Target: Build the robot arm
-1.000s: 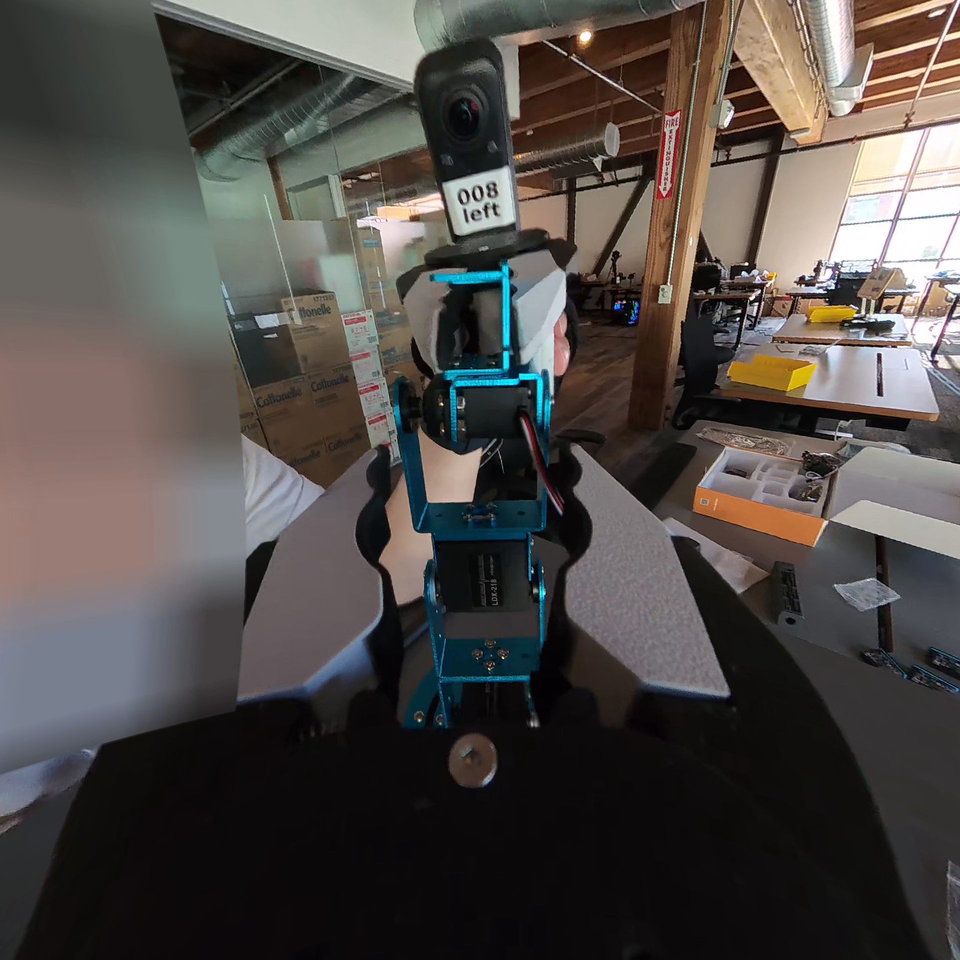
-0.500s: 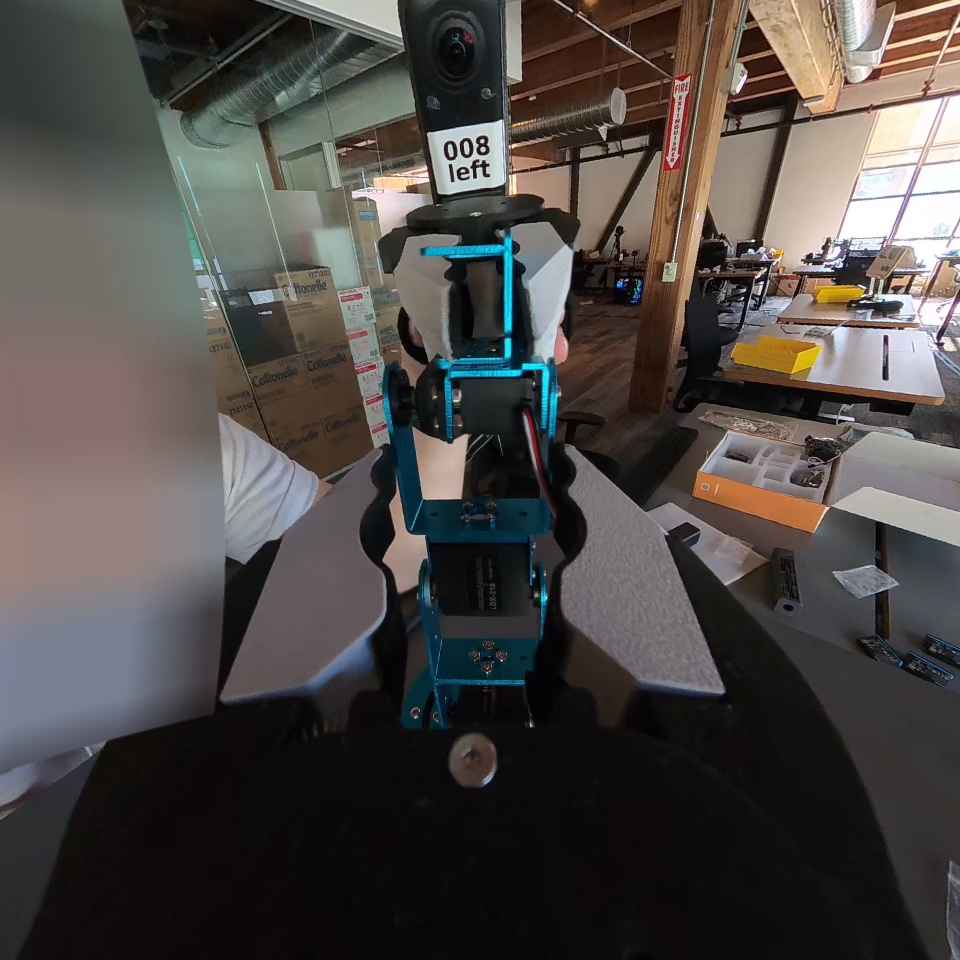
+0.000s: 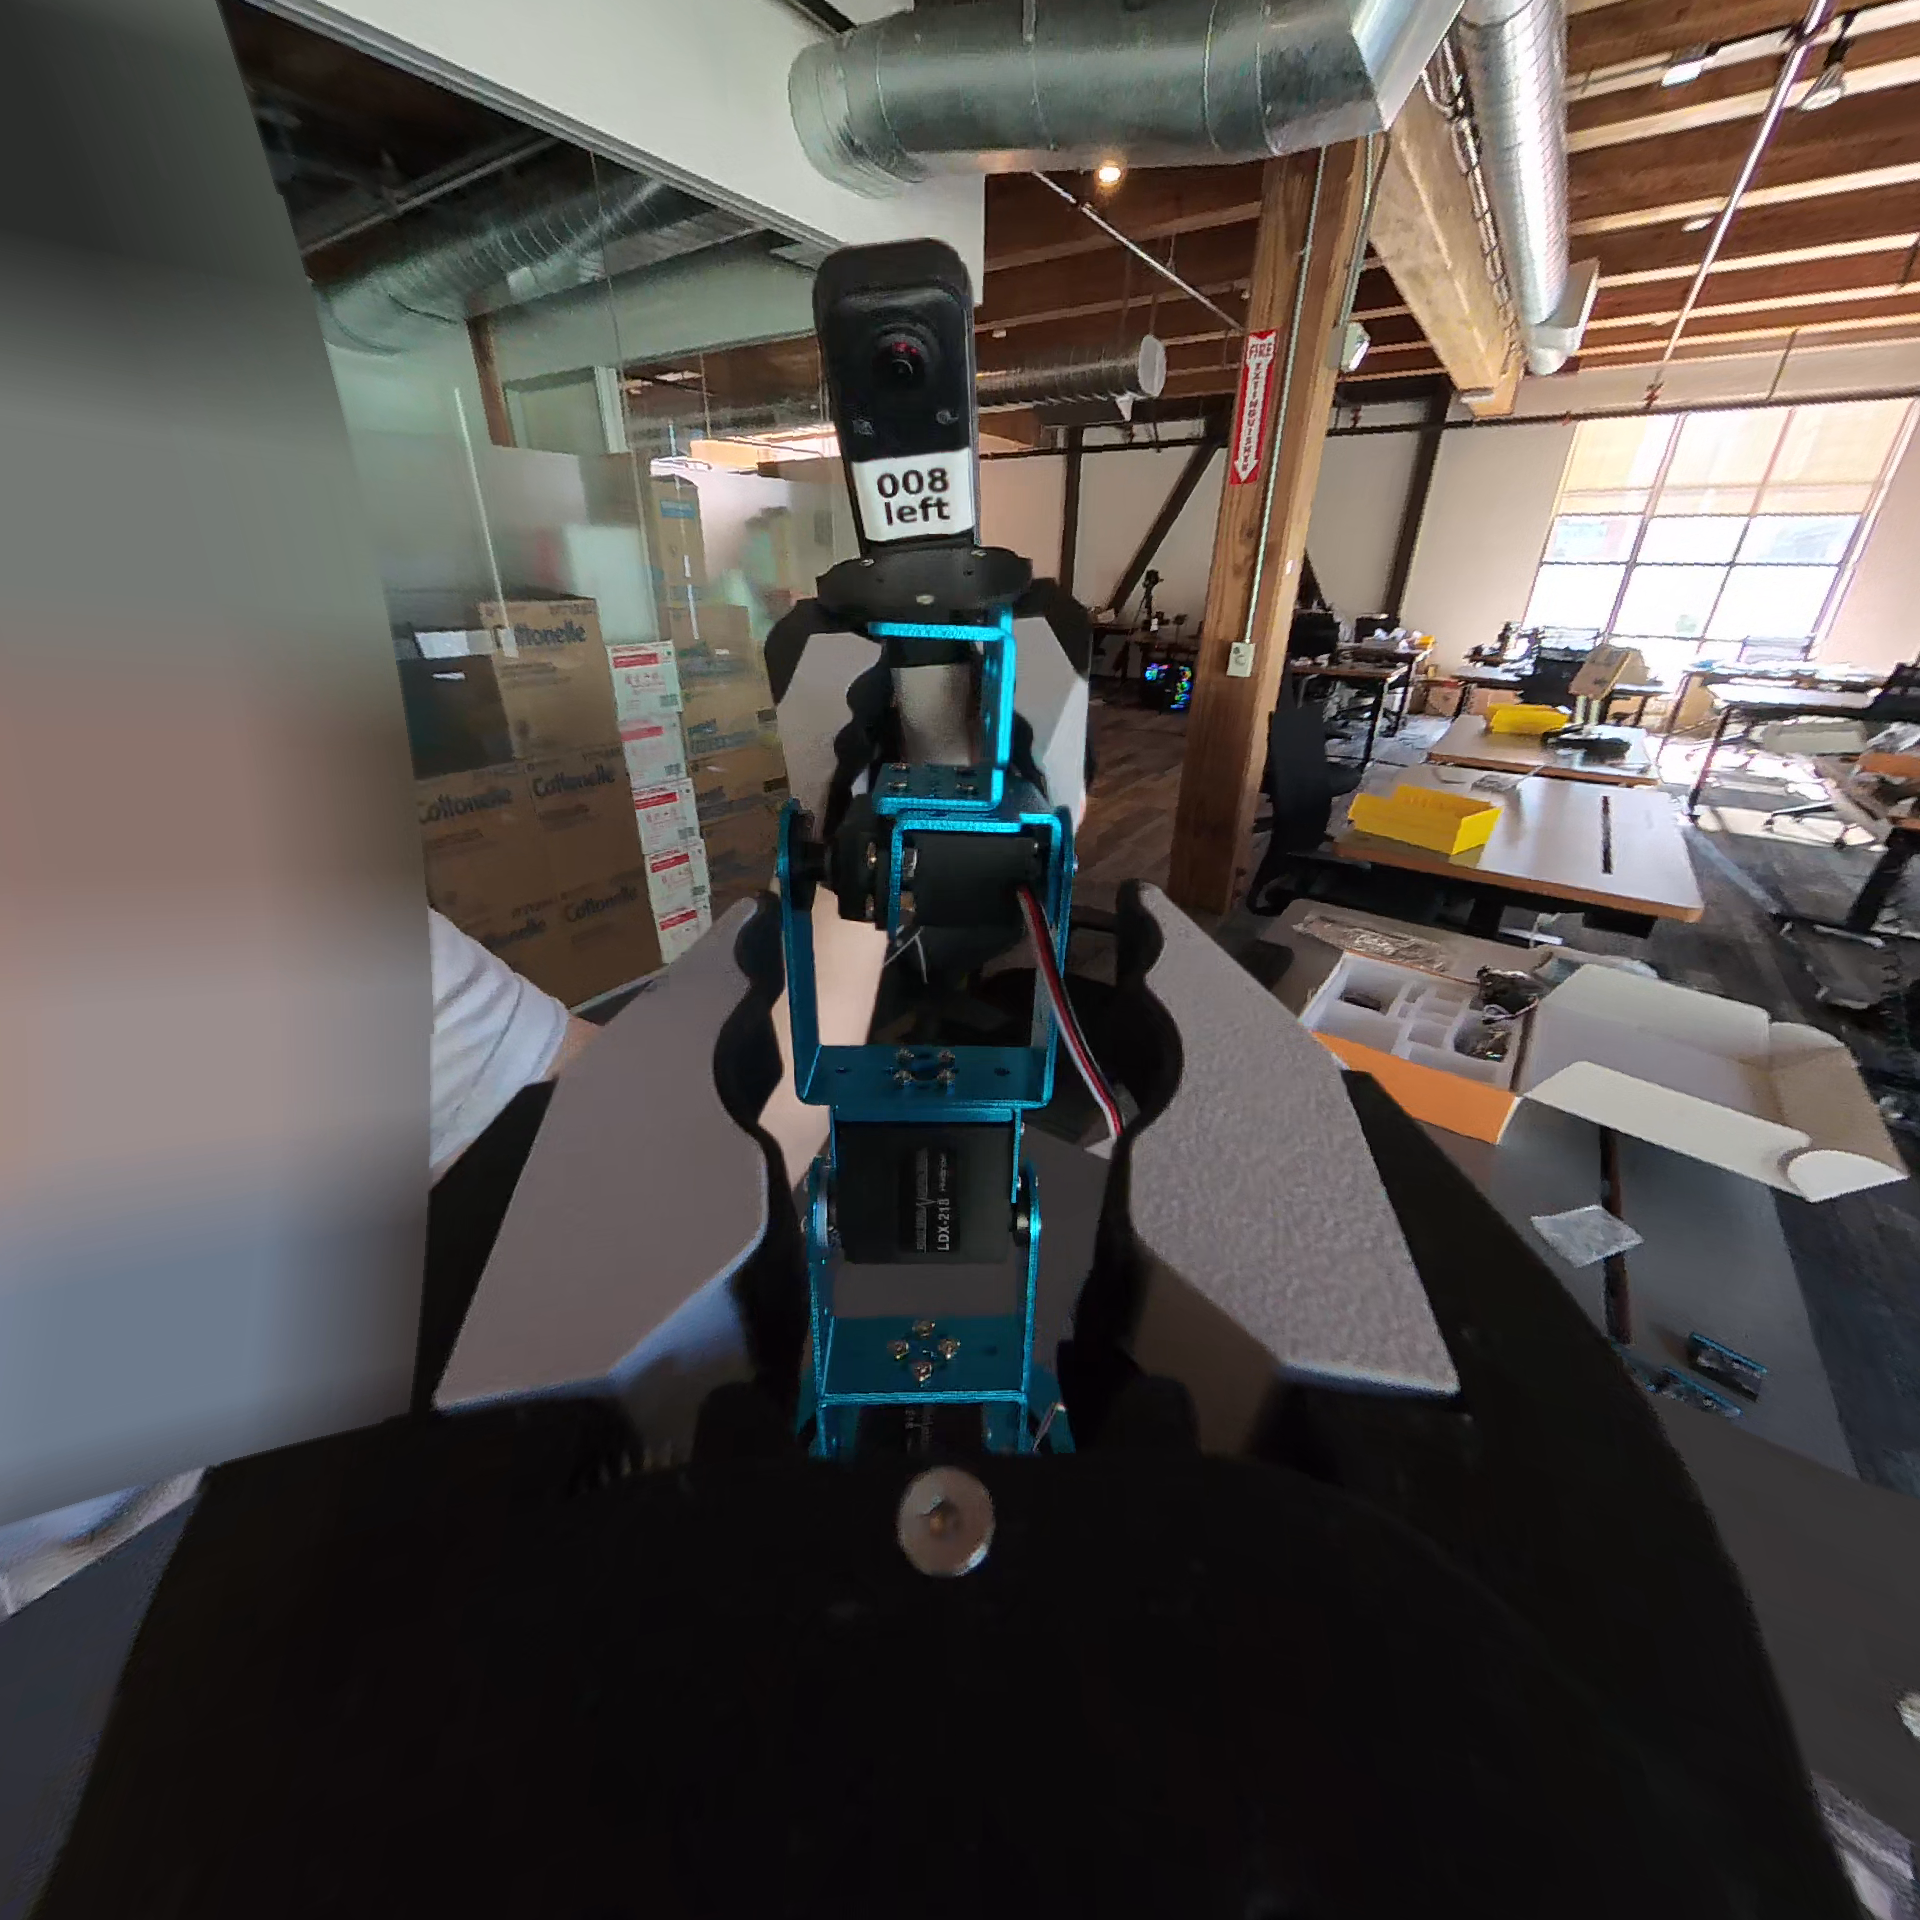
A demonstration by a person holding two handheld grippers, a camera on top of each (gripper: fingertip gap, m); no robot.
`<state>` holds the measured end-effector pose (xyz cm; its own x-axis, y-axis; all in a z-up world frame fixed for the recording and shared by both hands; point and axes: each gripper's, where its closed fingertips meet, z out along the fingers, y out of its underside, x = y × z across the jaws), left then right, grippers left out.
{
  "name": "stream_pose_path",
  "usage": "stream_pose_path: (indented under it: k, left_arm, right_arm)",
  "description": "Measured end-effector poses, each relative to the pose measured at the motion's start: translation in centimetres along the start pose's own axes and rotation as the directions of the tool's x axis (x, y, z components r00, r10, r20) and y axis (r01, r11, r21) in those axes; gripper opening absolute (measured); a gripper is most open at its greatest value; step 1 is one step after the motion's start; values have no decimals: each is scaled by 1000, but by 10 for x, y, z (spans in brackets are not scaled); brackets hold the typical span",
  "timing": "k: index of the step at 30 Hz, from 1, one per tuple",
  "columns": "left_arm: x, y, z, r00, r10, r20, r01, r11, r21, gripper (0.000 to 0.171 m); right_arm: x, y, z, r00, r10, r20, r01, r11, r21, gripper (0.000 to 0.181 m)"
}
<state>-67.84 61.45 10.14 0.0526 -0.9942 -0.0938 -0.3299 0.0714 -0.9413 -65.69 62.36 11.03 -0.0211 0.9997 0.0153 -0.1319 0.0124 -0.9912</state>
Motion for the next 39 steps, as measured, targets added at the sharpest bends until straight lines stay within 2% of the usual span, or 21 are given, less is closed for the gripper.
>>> stream_pose_path:
  k: [3, 7, 13, 16, 22, 31, 36, 39]
  left_arm:
    - [-1, 2, 1, 1000, -9, -1, 9, 1000, -11, 46]
    - [-1, 2, 0, 1000, -19, -9, 19, 1000, -23, 45]
    - [-1, 1, -1, 999, -46, -19, 45, 999, -29, 44]
    - [-1, 1, -1, 999, -40, -11, 39, 999, -33, 44]
    - [0, 0, -1, 999, -43, 2, 44, 998, -40, 44]
    - [0, 0, -1, 999, -43, 17, 44, 998, -48, 44]
    - [-1, 0, -1, 999, -40, 22, 41, 998, -41, 45]
    - [-1, -8, -3, 999, -30, 34, 30, 1000, 9, 45]
  right_arm:
    - [-4, -5, 2, 1000, -7, 4, 7, 1000, 11, 65]
    - [-10, -17, 1, 1000, -13, 22, 12, 998, 64, 56]
    - [-2, 0, 3, 993, -94, -74, 88, 993, -80, 66]
    - [-10, 2, 9, 998, -56, -25, 54, 995, -83, 66]
    - [-6, 0, 8, 997, -55, -44, 52, 996, -72, 57]
    - [-7, 3, 8, 996, -67, -52, 62, 993, -103, 58]
    - [-6, 9, 5, 958, -271, -98, 253, 953, -164, 71]
    - [-7, 11, 9, 982, -175, -73, 163, 975, -151, 69]
